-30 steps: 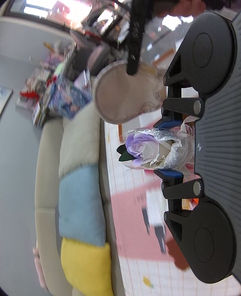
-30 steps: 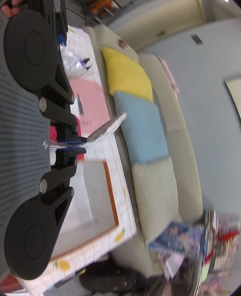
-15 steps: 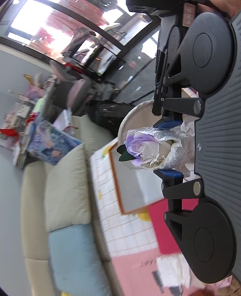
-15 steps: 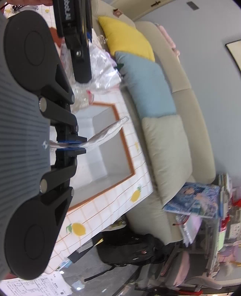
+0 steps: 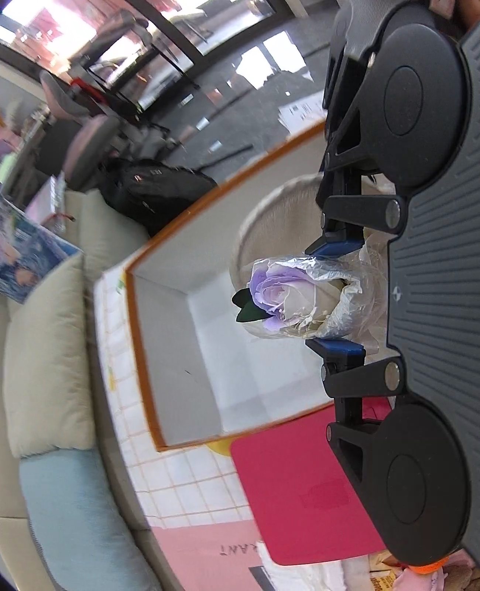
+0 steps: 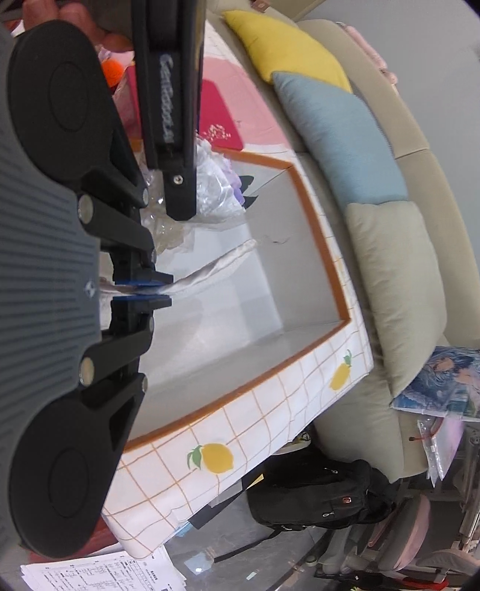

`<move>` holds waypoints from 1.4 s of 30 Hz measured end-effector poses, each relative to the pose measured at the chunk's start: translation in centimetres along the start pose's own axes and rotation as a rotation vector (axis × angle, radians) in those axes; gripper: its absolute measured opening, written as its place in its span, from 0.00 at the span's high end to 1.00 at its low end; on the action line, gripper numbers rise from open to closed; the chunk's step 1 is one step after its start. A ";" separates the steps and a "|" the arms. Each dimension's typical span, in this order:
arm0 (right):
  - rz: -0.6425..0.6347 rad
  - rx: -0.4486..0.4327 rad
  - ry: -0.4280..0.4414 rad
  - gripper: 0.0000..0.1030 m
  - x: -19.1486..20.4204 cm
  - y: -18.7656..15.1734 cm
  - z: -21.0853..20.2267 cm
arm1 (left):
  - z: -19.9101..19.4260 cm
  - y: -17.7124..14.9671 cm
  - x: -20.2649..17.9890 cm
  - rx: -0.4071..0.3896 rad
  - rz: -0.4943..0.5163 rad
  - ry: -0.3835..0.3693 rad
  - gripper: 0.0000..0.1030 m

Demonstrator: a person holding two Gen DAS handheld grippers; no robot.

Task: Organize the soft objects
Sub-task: 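Carry the rose and white pad into the orange box and release both, then grasp the brown plush bear with the left tool while the right tool grasps the pink knit hat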

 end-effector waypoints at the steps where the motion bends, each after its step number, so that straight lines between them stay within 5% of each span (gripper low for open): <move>1: -0.007 0.006 -0.002 0.98 0.1 -0.1 0.2 | 0.2 -0.1 0.0 0.009 0.001 0.006 0.51; 10: -0.038 0.037 -0.016 0.98 0.9 -0.5 1.3 | 1.1 -1.0 0.4 0.048 -0.001 0.057 0.41; 18: -0.058 0.051 -0.053 0.98 1.3 -0.8 2.1 | -1.3 -1.3 1.1 -0.027 -0.017 -0.001 0.23; 25: -0.101 0.086 -0.111 0.97 2.1 -1.5 3.4 | -4.4 -2.1 0.9 -0.114 0.009 0.000 0.22; 30: -0.141 0.052 -0.178 0.88 2.5 -1.4 3.1 | -5.9 -3.3 1.5 -0.152 0.020 0.034 0.22; 34: -0.145 0.012 -0.208 0.70 2.5 -1.0 2.0 | -7.1 -4.3 2.7 -0.174 -0.007 0.050 0.22; 42: -0.178 -0.111 -0.189 0.61 5.3 -1.0 -1.6 | -10.4 -5.9 5.1 -0.257 -0.025 0.104 0.22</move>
Point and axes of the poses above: each gripper's, at about its wrist camera, not at the fingertips, and z roughly the way its jaws point, x to its left, y to its top, the point moved 4 cm from there along z, roughly the way its jaws point, and after that the axes turned 7 degrees about z, right-handed, at the moved point
